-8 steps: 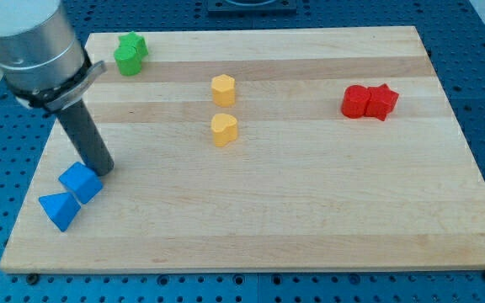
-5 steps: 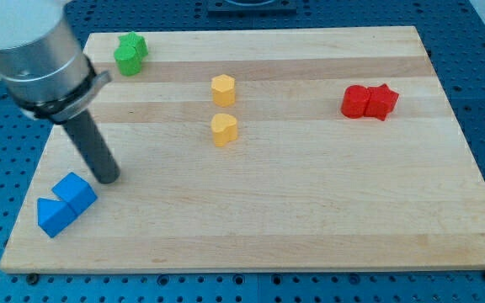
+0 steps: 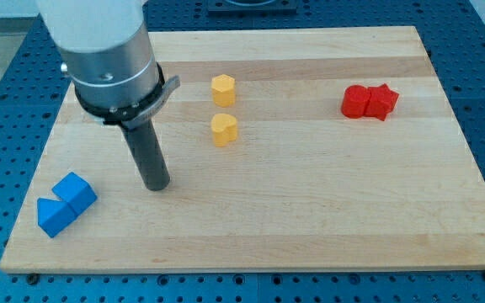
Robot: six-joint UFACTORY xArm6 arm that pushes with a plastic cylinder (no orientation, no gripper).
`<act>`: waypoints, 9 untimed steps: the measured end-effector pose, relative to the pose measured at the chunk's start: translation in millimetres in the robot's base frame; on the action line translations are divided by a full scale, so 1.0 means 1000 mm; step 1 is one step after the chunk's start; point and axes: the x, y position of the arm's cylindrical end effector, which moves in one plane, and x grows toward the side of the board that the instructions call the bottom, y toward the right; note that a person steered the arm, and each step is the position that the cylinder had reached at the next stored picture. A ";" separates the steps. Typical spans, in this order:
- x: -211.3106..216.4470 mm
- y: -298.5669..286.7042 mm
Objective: Move the yellow heart up and slightly left
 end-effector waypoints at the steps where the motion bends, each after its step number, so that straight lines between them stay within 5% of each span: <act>1: 0.001 0.000; 8: 0.000 0.109; 9: -0.026 0.108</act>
